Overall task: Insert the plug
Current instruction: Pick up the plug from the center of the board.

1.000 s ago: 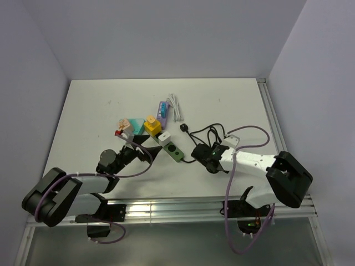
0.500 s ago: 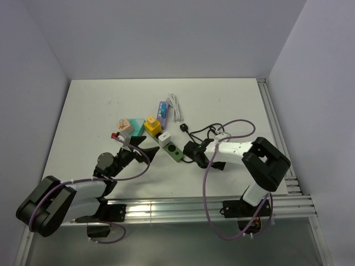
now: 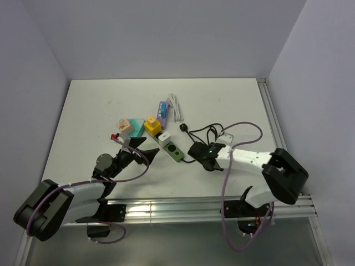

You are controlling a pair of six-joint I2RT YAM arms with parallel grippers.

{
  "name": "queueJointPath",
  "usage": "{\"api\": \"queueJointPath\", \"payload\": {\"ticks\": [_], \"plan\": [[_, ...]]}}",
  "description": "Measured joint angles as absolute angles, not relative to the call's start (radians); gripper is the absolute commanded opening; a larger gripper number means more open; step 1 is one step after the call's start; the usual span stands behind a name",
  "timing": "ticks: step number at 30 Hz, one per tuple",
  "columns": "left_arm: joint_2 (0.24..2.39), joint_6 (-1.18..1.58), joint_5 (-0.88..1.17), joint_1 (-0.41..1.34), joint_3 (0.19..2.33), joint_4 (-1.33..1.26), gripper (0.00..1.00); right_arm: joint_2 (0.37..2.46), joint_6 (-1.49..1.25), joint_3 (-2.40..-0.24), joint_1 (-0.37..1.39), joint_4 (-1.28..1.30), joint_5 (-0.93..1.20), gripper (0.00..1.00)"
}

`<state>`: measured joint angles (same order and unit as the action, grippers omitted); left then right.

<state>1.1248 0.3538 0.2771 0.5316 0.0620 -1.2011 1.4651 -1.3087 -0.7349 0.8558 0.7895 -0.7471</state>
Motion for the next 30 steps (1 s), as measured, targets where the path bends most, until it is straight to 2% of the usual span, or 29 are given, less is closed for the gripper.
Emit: {"api": "queueJointPath", "payload": {"ticks": [7, 11, 18, 21, 30], "plan": [[1.128, 0.352, 0.344, 0.532, 0.054, -1.271, 0.99, 1.126, -1.172, -0.605, 0.864, 0.572, -0.557, 0.22], [1.150, 0.326, 0.390, 0.532, 0.054, -1.292, 0.99, 1.006, -1.128, -0.597, 0.863, 0.477, -0.460, 0.22], [1.261, 0.243, 0.437, 0.559, 0.054, -1.305, 0.96, 1.048, -1.086, -0.671, 0.832, 0.393, -0.289, 0.22], [1.327, 0.164, 0.413, 0.622, 0.054, -1.304, 0.91, 1.063, -1.084, -0.715, 0.823, 0.362, -0.233, 0.22], [1.466, -0.089, 0.295, 0.806, 0.053, -1.303, 0.90, 1.082, -1.119, -0.785, 0.820, 0.285, -0.102, 0.23]]}}
